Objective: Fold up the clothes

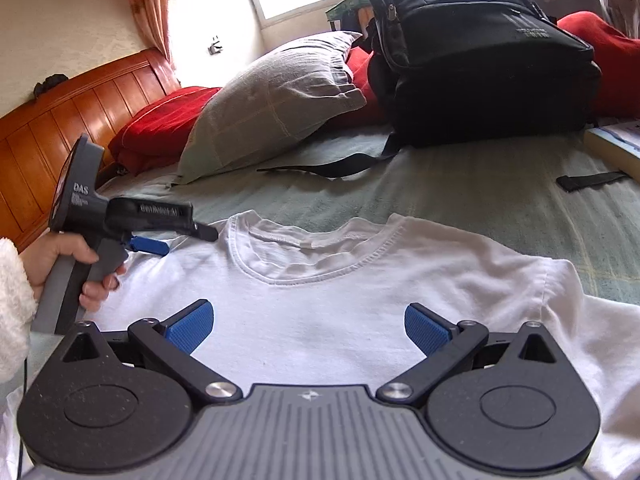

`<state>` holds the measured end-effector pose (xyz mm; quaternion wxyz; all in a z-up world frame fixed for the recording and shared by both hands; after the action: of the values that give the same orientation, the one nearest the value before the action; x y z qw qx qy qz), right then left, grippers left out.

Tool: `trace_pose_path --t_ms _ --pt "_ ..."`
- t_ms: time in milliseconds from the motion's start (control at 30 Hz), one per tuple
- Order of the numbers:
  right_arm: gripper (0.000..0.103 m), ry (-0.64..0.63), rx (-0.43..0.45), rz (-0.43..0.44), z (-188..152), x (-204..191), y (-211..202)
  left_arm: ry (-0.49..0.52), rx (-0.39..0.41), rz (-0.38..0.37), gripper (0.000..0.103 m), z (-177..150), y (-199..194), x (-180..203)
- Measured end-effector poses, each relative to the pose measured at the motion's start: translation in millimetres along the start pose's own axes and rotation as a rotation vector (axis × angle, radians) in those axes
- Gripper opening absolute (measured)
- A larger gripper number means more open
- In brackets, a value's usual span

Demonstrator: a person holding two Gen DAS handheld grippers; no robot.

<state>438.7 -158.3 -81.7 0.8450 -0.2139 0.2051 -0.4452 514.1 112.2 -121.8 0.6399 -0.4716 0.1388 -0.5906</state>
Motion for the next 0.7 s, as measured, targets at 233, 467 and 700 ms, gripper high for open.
trace_pose_path --t_ms 233,467,700 --pt "0.103 0.084 0.006 0.074 -0.1 2.9 -3.2 0.015 -0.119 -0.118 0.102 -33.4 -40.4 7.8" --pt "0.103 0.162 -0.016 0.075 -4.1 12.4 0.8 0.062 -0.051 0.041 0.102 -42.8 -32.6 -20.7" --pt "0.103 0.204 -0.009 0.074 -4.6 21.7 -0.3 -0.013 -0.024 0.066 0.102 -40.0 -55.8 -29.5"
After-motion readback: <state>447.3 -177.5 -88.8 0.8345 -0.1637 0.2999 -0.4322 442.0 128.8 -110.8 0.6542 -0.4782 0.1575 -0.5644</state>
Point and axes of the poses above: each gripper's, at about its wrist camera, not at the fingertips, and y roughly the way its jaws point, x to its right, z to its top, the point moved 8 cm from there along y, roughly the way its jaws point, and after that the axes turned 11 degrees about -y, right-handed, at the moved point
